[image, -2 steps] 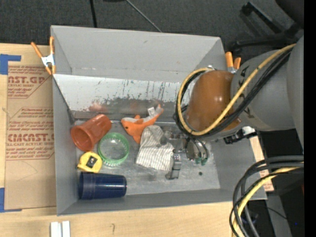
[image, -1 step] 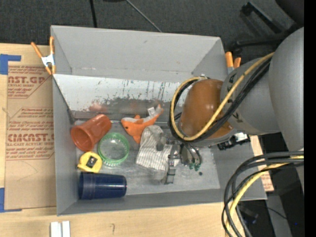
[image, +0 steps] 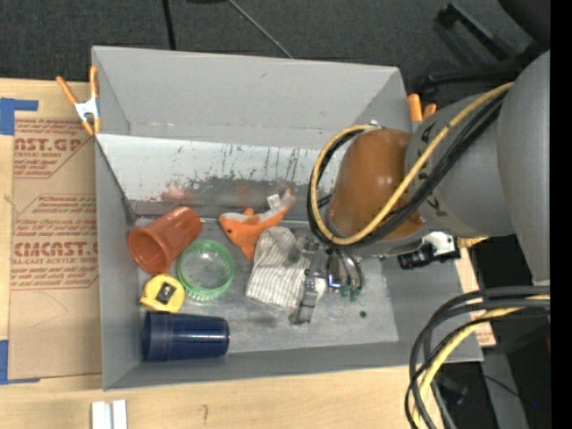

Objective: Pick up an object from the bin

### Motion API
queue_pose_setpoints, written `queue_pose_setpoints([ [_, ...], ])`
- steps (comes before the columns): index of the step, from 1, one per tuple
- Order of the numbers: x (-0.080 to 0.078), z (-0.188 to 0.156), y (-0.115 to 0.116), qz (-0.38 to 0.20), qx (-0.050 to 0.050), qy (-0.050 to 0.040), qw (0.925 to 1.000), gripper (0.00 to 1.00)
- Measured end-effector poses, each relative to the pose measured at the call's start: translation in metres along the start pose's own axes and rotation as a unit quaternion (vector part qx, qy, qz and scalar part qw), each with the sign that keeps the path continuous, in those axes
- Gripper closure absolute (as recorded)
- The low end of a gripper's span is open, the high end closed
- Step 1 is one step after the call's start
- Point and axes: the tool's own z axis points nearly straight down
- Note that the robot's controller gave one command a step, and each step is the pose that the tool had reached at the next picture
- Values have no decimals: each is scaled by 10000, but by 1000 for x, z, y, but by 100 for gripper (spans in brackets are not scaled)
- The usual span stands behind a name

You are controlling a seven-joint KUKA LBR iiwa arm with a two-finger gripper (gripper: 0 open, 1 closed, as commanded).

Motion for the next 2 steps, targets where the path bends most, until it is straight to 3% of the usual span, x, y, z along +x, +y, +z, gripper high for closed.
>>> queue_pose_setpoints([
  [1,-4,49,1,5,9,1,10000,0],
  [2,27,50,-1,632,8,18,9980,100],
])
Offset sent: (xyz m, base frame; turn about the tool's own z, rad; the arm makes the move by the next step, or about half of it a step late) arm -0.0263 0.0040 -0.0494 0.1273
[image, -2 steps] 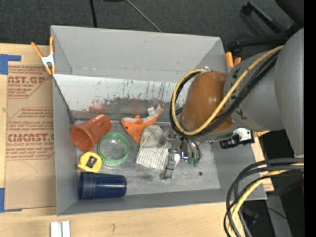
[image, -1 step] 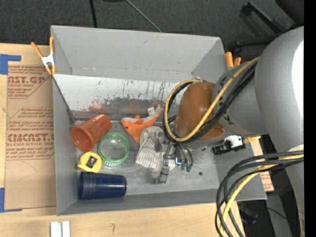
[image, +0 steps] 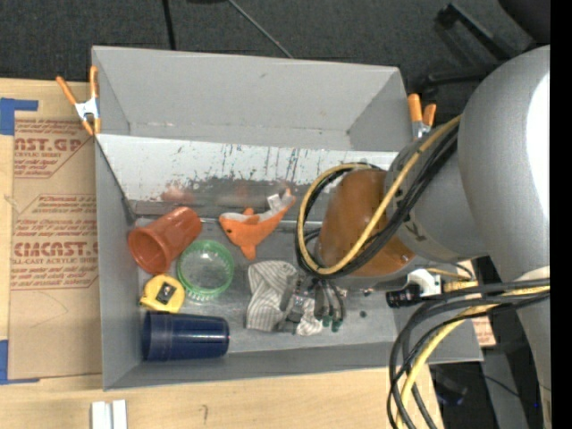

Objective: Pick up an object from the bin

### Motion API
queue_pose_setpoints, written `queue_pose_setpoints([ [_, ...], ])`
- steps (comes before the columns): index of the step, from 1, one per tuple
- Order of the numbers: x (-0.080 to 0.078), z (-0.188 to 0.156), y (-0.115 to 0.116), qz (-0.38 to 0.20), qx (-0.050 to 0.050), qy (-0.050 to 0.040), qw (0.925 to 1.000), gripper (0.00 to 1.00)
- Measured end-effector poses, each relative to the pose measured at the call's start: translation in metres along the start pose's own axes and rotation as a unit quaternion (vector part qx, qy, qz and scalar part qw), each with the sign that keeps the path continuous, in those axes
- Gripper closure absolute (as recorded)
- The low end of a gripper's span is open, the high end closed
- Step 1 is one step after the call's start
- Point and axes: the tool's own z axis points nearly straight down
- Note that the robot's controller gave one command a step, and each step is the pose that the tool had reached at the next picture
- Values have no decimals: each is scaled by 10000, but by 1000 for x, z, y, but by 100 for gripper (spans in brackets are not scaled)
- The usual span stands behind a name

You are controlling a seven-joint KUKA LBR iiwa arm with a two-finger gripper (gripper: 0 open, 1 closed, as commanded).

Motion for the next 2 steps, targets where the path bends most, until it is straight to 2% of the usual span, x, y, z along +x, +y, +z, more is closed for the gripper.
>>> queue_pose_setpoints([
  [2,0,-2,0,-1,0,2,10000,100],
])
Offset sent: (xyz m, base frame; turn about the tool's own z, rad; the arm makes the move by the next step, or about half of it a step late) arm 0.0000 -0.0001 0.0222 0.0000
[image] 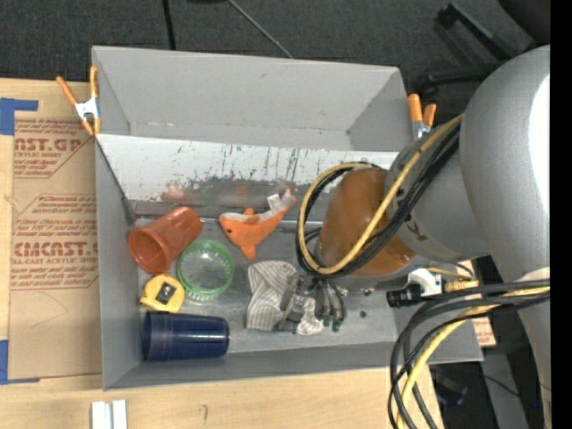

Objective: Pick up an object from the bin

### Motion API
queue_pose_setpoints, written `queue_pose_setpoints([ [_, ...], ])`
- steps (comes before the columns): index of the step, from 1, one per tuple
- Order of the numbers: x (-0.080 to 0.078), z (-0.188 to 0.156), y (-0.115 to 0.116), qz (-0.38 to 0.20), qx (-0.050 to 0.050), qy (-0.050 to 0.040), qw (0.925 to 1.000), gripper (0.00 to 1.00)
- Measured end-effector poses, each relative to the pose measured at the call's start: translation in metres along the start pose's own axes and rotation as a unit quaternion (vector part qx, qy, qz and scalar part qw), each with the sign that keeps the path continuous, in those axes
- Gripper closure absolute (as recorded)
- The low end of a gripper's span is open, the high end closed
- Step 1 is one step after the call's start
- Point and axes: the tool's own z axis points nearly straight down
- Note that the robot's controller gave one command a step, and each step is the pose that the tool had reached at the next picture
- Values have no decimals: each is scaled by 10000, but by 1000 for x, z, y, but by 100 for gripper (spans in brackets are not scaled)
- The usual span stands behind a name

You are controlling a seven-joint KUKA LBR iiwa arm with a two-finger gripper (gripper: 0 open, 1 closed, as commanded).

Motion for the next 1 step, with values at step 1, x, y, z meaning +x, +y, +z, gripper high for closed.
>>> queue_pose_setpoints([
  [1,0,-6,0,-2,-3,-4,10000,100],
])
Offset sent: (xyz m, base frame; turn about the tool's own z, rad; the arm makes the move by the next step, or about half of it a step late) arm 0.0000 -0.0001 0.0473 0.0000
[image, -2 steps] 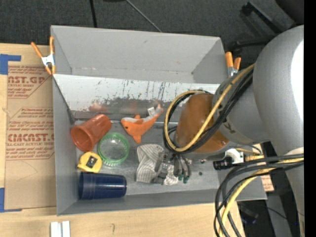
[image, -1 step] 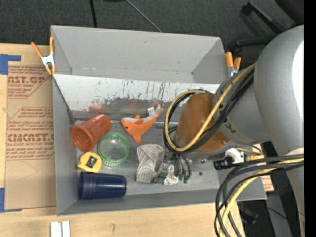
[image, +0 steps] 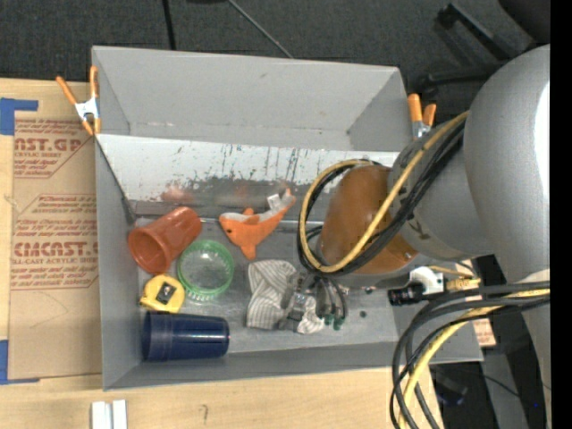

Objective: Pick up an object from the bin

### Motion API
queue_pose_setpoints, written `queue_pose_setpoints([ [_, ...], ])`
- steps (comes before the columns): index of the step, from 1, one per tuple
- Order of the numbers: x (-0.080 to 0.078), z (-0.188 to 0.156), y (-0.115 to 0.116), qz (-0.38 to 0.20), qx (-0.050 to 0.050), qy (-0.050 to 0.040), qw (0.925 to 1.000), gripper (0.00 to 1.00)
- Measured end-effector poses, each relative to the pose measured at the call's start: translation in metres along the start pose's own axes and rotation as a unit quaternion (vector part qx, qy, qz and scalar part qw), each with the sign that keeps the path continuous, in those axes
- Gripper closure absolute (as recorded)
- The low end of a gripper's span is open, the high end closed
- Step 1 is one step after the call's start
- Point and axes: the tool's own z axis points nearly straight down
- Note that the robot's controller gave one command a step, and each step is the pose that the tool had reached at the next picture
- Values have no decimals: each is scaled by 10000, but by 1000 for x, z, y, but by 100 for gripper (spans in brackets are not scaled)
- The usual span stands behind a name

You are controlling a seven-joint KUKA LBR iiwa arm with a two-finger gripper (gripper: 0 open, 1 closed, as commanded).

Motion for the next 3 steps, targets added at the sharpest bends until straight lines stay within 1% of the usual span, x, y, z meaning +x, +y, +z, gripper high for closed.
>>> queue_pose_setpoints([
  [3,1,-30,0,-2,5,12,10000,100],
])
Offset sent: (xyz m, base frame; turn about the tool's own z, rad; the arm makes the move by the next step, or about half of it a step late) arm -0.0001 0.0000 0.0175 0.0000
